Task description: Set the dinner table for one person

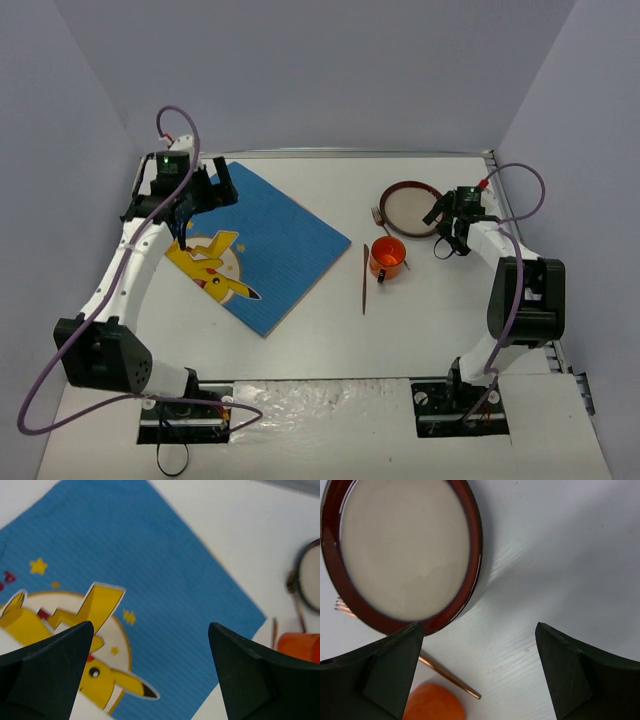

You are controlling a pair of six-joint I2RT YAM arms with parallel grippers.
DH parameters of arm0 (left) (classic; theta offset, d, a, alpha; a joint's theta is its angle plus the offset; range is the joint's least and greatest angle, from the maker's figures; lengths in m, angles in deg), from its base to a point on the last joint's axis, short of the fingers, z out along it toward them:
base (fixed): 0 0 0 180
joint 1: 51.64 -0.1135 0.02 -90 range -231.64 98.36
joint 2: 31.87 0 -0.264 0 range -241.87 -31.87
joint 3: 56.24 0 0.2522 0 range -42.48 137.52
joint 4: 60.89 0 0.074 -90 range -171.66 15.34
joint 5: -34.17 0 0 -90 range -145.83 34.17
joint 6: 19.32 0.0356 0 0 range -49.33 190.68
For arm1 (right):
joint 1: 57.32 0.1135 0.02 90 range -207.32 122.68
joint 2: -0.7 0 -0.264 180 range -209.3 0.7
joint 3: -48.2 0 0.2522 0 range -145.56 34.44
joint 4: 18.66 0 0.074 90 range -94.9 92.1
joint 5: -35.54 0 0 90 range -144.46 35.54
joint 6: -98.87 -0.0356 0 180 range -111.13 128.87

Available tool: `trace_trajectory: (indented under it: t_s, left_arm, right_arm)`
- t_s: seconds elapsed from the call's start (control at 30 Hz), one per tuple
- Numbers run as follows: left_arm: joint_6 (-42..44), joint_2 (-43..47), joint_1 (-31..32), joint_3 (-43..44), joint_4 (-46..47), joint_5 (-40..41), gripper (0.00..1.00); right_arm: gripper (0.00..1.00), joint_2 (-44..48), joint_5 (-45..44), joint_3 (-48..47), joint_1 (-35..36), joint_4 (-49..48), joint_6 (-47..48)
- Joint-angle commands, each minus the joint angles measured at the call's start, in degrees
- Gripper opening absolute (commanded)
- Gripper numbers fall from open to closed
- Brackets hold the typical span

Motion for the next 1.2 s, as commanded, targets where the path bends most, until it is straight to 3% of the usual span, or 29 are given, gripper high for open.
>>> trace_trajectory:
  t_s: [0.0, 0.07, 0.23, 0.83, 1.03, 1.17]
  left_arm:
    - [5.6, 6.7, 0.0, -8.5, -5.5, 8.2, 0.97]
    - [6.6, 11.4, 0.0, -13.7, -3.7, 12.5, 0.97]
    - [7.4, 14.9, -0.1, -17.4, -2.0, 14.8, 0.97]
    - [7.9, 14.4, -0.1, -17.3, -2.9, 17.2, 0.97]
    - [7.9, 14.3, -0.1, -17.3, -2.9, 17.0, 0.97]
    - [7.9, 14.4, -0.1, -17.4, -2.9, 17.0, 0.97]
  right_arm:
    - [0.89, -3.3, -2.9, -5.4, -0.7, -2.9, -2.6]
    - [0.89, -5.0, -2.9, -6.1, -1.1, -4.4, -3.0]
    - [0.87, -10.3, -1.5, -8.3, -1.4, -6.4, -4.1]
    - [0.57, -18.2, -0.3, -10.5, -1.4, -7.7, -7.1]
    - [0.43, -19.0, -1.6, -10.8, -1.6, -5.4, -7.0]
    - [0.24, -20.0, -0.4, -10.8, -2.3, -5.2, -7.5]
